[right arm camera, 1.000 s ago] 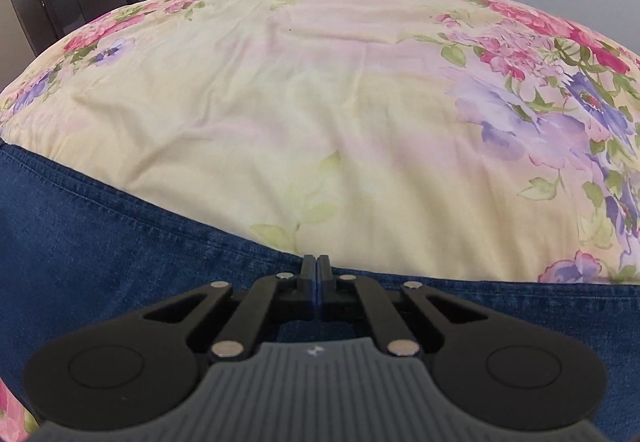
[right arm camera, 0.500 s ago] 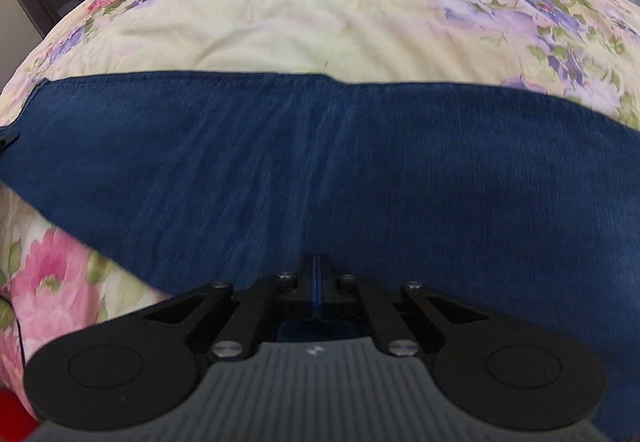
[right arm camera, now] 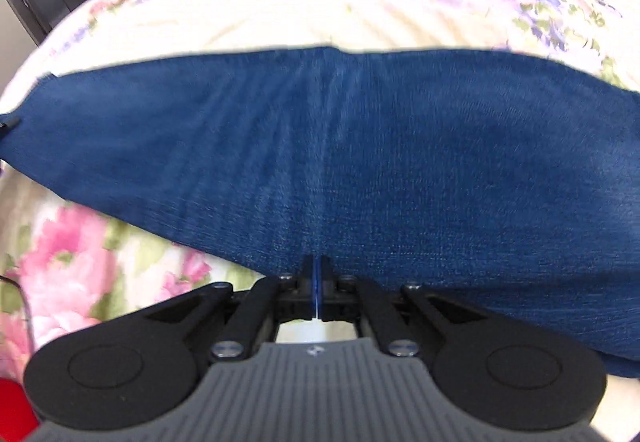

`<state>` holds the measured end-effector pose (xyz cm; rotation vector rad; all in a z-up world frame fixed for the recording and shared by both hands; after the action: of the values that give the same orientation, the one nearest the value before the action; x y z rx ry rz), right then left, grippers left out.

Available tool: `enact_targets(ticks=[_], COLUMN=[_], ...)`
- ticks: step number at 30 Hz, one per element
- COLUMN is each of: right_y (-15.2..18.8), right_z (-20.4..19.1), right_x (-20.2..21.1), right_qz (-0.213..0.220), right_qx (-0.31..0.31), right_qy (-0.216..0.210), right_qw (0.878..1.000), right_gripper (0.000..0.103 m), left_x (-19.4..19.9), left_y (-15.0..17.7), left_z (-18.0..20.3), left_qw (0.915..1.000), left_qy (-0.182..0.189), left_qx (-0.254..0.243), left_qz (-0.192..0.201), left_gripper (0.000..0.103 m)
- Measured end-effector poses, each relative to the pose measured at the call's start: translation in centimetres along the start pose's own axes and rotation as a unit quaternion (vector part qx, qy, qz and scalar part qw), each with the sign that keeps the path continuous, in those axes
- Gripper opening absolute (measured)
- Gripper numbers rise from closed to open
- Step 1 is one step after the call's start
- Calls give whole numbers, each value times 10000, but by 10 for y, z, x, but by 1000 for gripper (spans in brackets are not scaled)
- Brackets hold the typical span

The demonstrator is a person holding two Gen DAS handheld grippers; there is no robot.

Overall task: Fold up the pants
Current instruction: 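Lift the hems with the left tool over the right tool holding the middle, then lay the hems onto the waist end and open both tools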

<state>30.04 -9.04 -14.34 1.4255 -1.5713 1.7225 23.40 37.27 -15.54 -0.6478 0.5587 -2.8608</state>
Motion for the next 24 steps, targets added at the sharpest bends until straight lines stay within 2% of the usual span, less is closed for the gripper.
enact_targets(ticks=[3, 5, 8, 11, 14, 16, 19, 24], right_y=[-1, -1, -3, 0, 8, 13, 25, 48], right_z=[19, 39, 73, 109, 147, 169, 203, 260], right_x=[22, 36, 58, 80, 96, 106, 119, 133], right_qz=[162, 291, 539, 717, 801, 846, 920, 1098], right_qx=[5, -112, -365, -647, -879, -945, -1037, -1261], right_qy=[116, 183, 220, 188, 151, 138, 111, 47], right_qw=[9998, 9993, 9976, 9951, 9928, 9918, 9903, 9859], right_gripper=[0, 0, 0, 0, 0, 0, 0, 0], left_x=[11, 19, 31, 45, 57, 62, 69, 61], left_y=[7, 15, 30, 56, 97, 132, 197, 301], left_z=[29, 61, 113, 175, 235, 273, 327, 393], left_qw=[9993, 9961, 9888, 9775, 9617, 9473, 9207, 8918], left_qy=[68, 87, 177, 357, 566, 661, 855, 1150], left_qx=[-363, -873, -1474, -2071, -2676, -3131, -3807, -4366], left_qz=[106, 139, 148, 175, 158, 172, 130, -290], left_gripper=[5, 5, 5, 5, 5, 5, 5, 5])
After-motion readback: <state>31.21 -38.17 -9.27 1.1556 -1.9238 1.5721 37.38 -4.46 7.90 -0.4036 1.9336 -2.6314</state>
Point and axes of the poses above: each gripper's, at about its wrist camera, not at the fingertips, and x roughly against the way its jaws point, z to its right, y to its underside, the point moved 5 cm from there along -x, roughly the way its jaws point, and after that the axes turned 4 degrees about x, right-handed, at the moved point
